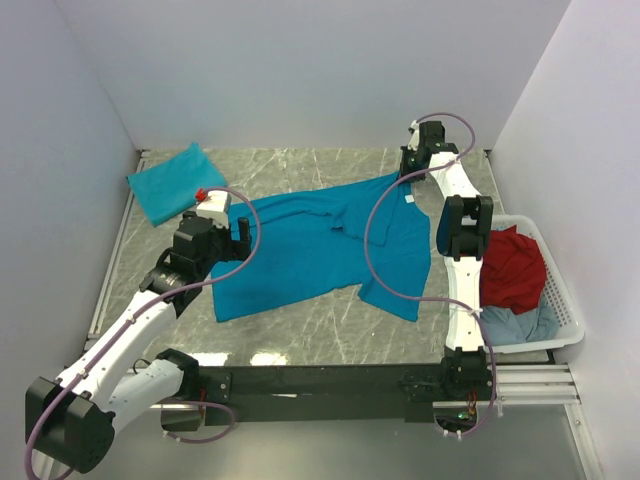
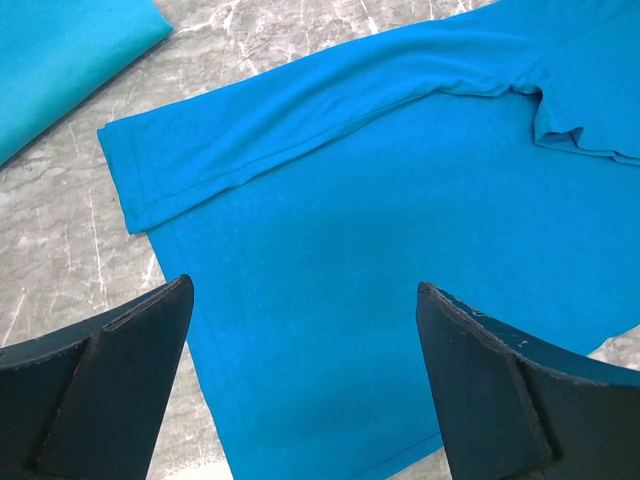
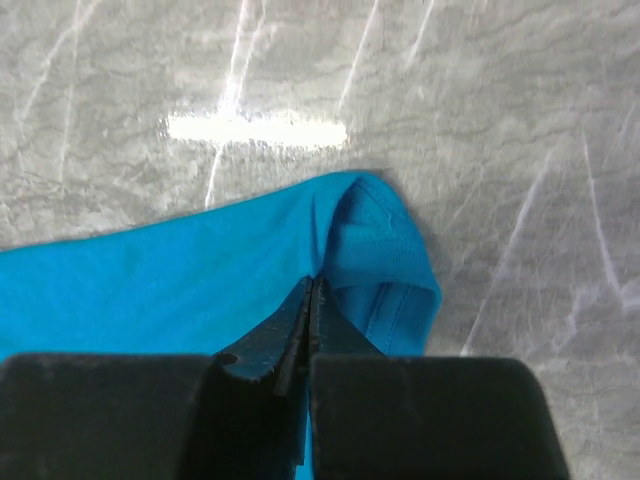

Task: Fold and stack the t-shirts
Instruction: Fold the tshirt

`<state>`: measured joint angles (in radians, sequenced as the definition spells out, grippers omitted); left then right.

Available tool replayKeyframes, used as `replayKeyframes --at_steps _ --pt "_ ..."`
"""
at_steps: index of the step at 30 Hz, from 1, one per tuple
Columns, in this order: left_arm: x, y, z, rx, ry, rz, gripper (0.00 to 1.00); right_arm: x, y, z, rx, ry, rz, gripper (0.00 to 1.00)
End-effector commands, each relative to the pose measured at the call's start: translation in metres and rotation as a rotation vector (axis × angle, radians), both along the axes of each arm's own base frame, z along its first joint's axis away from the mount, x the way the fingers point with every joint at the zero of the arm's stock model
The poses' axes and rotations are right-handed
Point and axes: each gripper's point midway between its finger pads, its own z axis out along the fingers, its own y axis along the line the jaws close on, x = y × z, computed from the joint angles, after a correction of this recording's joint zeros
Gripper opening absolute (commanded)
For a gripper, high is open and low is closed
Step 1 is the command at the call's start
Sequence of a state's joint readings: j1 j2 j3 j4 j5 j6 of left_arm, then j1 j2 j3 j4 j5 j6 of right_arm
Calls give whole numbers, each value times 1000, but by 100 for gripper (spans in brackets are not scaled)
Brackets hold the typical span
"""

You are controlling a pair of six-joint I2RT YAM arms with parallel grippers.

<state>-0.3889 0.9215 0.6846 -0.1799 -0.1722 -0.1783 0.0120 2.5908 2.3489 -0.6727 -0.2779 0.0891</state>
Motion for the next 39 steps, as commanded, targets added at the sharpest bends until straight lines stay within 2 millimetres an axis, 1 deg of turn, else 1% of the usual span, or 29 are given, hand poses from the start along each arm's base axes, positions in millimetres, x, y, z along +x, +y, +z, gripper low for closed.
replayKeyframes --at_steps 1,7,8,14,15,16,17,18,19,21,22,23,24,25,26,27,28,29,30,31,32,33,34,36,37,38,39 --pt "6 -3 5 -20 -25 -6 98 22 -4 44 13 -131 -19 0" --pt "7 -2 1 -12 -13 -1 98 31 -3 55 24 -175 -35 0" --pt "7 -2 1 -11 -12 -1 98 34 -19 56 23 -182 -63 0" --pt "9 -1 -2 -8 -4 7 97 36 -27 55 12 -189 -85 0" --pt "9 -1 -4 -6 -1 7 97 36 -28 56 16 -193 -88 0" --pt "10 0 -5 -6 4 10 97 36 -31 61 19 -202 -93 0" --pt "11 1 -6 -8 7 17 97 35 -32 59 23 -199 -94 0" --pt "12 2 -8 -9 13 26 97 36 -33 61 27 -208 -96 0" --pt "14 4 -16 -2 37 38 97 36 -33 62 29 -209 -92 0" --pt "21 10 -23 -26 67 73 96 38 -31 65 37 -216 -82 0" --pt "26 11 -37 -32 118 83 93 38 -31 65 40 -215 -81 0" --pt "32 20 -42 -68 144 136 86 38 -29 66 44 -216 -80 0" --pt "41 23 -39 -94 153 163 83 39 -28 67 51 -220 -82 0" --pt "49 27 -57 -106 214 193 79 38 -28 65 56 -213 -83 0" --pt "57 38 -61 -163 242 250 73 39 -28 65 59 -217 -82 0" --pt "69 43 -57 -191 240 277 69 39 -26 65 65 -213 -81 0" --pt "76 48 -60 -212 252 303 65 38 -26 64 69 -210 -79 0" --pt "84 52 -73 -236 288 341 59 38 -26 63 69 -208 -79 0" --pt "97 58 -67 -252 272 368 57 37 -25 63 68 -207 -76 0" --pt "105 58 -75 -261 284 380 55 38 -25 64 67 -211 -75 0" --pt "112 56 -75 -282 281 384 52 38 -26 64 65 -210 -74 0" --pt "122 52 -70 -303 266 370 51 37 -26 63 62 -209 -72 0" --pt "132 46 -76 -322 283 356 48 37 -26 64 60 -212 -70 0" --pt "141 43 -83 -331 305 354 47 38 -26 64 58 -215 -69 0" --pt "143 42 -97 -331 339 360 46 38 -26 65 59 -218 -70 0" --pt "148 41 -98 -333 339 360 43 38 -26 66 57 -221 -70 0" --pt "148 41 -104 -333 351 363 41 39 -26 67 58 -224 -71 0"
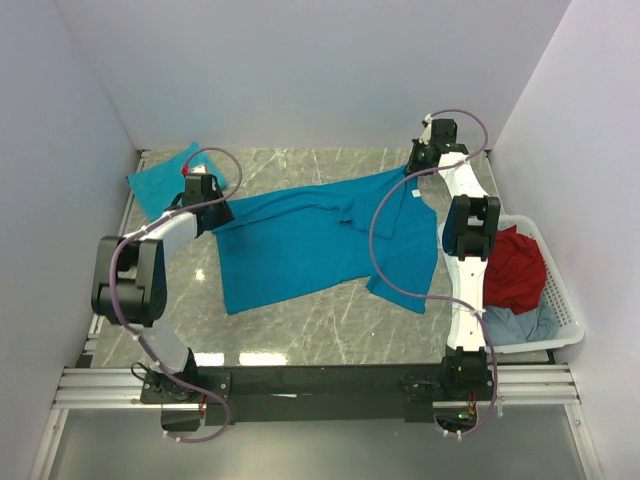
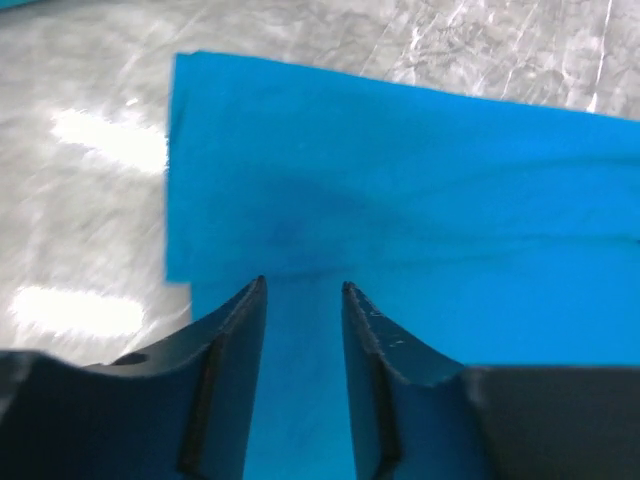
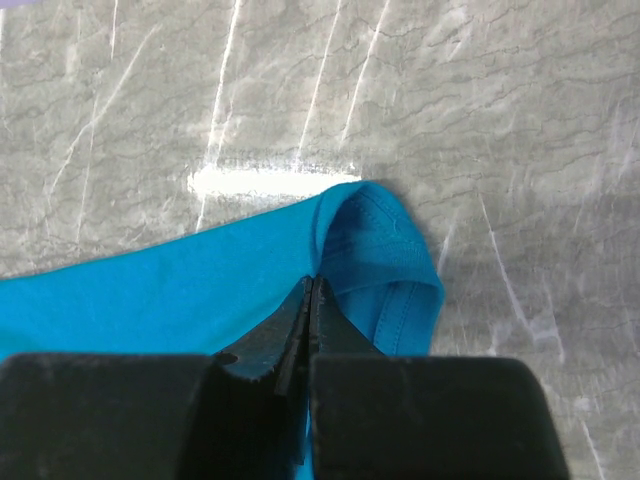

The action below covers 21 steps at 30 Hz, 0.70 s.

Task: Fold and stack the t-shirts
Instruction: Fold the tshirt

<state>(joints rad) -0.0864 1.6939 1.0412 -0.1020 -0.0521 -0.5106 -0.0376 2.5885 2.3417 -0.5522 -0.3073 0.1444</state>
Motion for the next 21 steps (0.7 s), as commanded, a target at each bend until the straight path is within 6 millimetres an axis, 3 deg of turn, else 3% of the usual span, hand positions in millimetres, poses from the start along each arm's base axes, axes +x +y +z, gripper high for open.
replayKeyframes --at_steps 1,10,21 --pt "17 -12 -5 -65 -7 3 39 14 -4 50 -2 -120 -6 0" --pt "7 -10 -60 -32 150 -19 30 22 -2 63 14 -157 -23 0" --pt "-2 3 -74 -33 209 14 27 32 -20 73 40 -189 -115 0"
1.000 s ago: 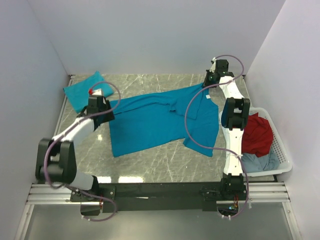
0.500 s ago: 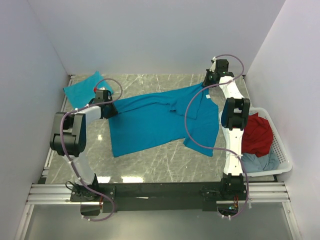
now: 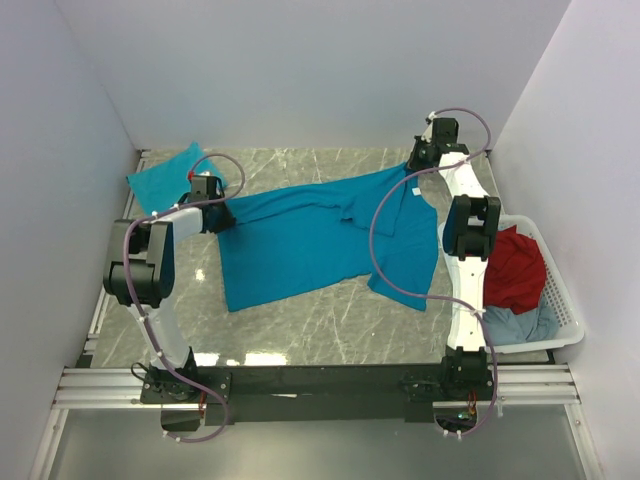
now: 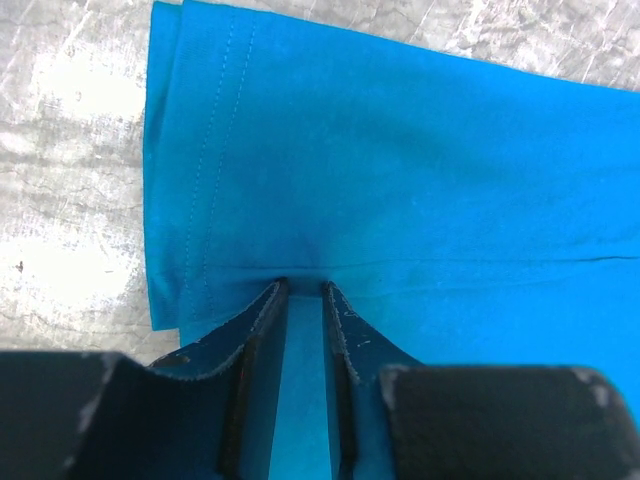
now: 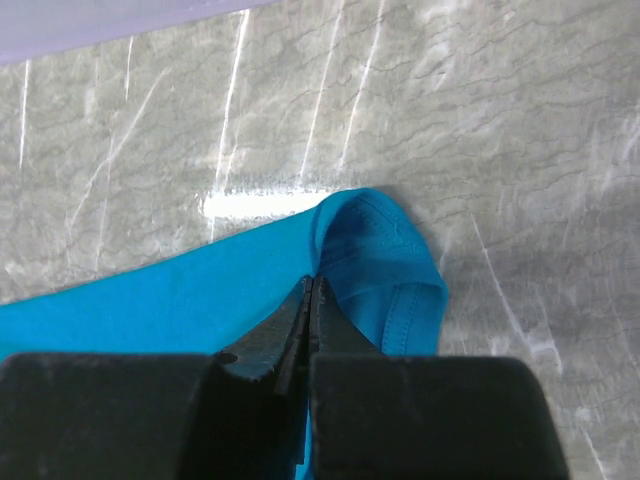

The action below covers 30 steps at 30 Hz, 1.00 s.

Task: Fold and stack the t-shirts
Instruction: Fold the tshirt

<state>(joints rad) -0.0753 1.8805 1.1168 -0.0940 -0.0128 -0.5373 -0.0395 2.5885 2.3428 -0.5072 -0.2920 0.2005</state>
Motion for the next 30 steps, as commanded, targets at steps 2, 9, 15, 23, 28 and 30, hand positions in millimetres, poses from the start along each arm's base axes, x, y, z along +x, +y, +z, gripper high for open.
replayKeyframes --at_steps 2,9,15,23,28,30 --pt "-16 10 -24 6 107 15 27 24 -23 69 9 -164 -79 0" --pt "-15 12 -27 -10 117 20 27 26 -34 64 1 -164 -107 0" --pt "-13 10 -28 -21 116 2 27 31 -35 58 -2 -167 -119 0" --pt "-5 4 -19 -35 92 -34 29 41 -38 57 -67 -197 -148 0" --pt "3 -3 7 -60 33 -81 37 43 -42 69 -115 -226 -162 16" --pt "10 -6 26 -67 -10 -94 48 42 -46 81 -143 -245 -172 21"
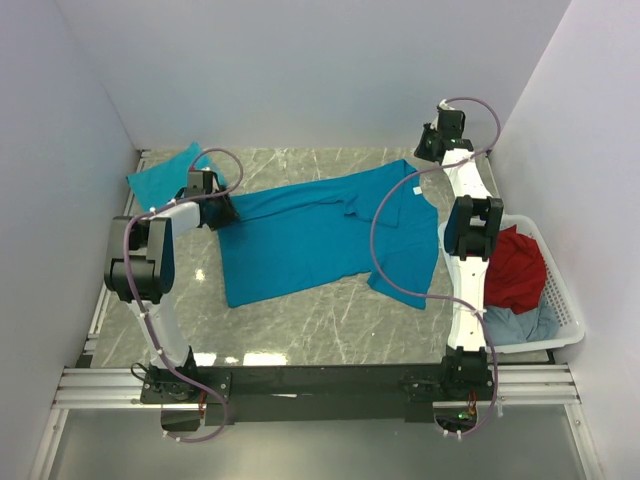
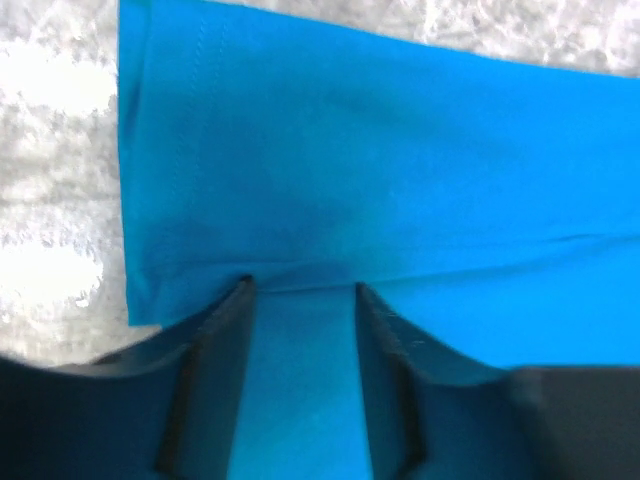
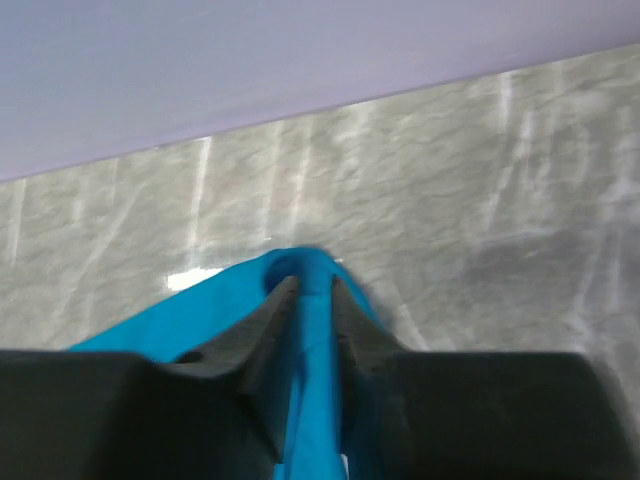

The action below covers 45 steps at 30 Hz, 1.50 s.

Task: Fold and stack the t-shirts
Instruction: Fold the tshirt

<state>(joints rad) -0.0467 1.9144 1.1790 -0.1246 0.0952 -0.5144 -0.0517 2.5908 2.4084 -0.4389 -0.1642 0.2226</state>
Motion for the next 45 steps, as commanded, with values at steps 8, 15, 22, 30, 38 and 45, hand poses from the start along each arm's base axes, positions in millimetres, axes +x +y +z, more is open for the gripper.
replayKeyframes --at_steps 8,15,22,30,38,45 --pt "10 -1 155 56 -303 -121 72 -11 -8 83 -131 -131 55 40" --pt "-37 12 254 214 -619 -182 99 -116 80 154 -128 -248 688 48" --pt "-111 -42 239 209 -841 -552 100 -320 142 119 -265 -313 1427 52" --pt "-211 -79 144 724 -780 -1200 93 -435 144 73 -332 -338 1599 54" --pt "-243 -52 66 816 -528 -1307 55 -448 149 79 -275 -360 1487 52" --pt "-253 -40 32 801 -358 -1331 57 -442 143 74 -298 -320 1451 51"
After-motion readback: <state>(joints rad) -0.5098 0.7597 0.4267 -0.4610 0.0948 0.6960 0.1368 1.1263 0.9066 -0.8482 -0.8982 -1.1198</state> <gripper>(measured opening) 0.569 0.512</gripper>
